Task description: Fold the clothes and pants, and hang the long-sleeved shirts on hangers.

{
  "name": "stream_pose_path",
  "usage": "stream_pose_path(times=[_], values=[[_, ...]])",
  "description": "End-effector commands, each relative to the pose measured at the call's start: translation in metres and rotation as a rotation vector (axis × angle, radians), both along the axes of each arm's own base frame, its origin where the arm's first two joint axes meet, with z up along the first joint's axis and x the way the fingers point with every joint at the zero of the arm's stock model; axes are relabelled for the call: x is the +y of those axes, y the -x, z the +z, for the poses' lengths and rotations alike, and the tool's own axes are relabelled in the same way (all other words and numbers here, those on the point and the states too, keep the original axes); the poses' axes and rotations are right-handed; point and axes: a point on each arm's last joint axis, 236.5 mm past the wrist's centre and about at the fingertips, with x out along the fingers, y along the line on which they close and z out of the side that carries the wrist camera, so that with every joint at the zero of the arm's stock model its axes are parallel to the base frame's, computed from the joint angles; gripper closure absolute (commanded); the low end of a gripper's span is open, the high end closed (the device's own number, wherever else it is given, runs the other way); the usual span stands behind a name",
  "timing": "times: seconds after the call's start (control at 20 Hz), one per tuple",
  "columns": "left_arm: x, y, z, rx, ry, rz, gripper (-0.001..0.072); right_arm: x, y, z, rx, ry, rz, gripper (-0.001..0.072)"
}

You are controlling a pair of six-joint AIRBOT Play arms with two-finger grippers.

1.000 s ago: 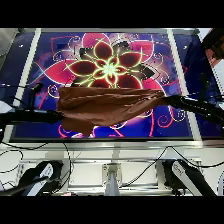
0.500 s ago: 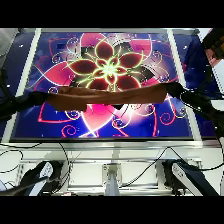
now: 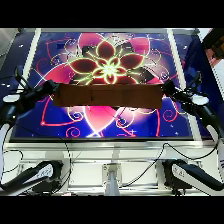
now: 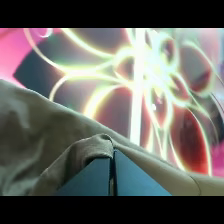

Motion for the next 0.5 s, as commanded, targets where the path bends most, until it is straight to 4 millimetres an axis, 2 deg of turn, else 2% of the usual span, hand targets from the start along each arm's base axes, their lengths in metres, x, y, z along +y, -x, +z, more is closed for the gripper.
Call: stream_pose_path(times=[0.0, 0.1, 0.35, 0.45], values=[[0.016, -0.02, -0.025, 0.021, -0.013, 0.144, 0.0692, -0.022, -0.009, -0.026, 0.046, -0.01, -0.12, 0.0702], [0.018, -0.023, -0.03, 0.022, -0.038, 0.165, 0.0692, -0.03, -0.011, -0.036, 0.059, 0.005, -0.15, 0.0702], [0.006, -0.03, -0.041, 0.029, -0.083, 0.152, 0.0692, -0.034, -0.012, -0.06, 0.104, 0.015, -0.164, 0.0702], [0.003, -0.033, -0.045, 0.03, -0.099, 0.154, 0.0692, -0.032, -0.02, -0.059, 0.102, 0.024, -0.142, 0.0702]])
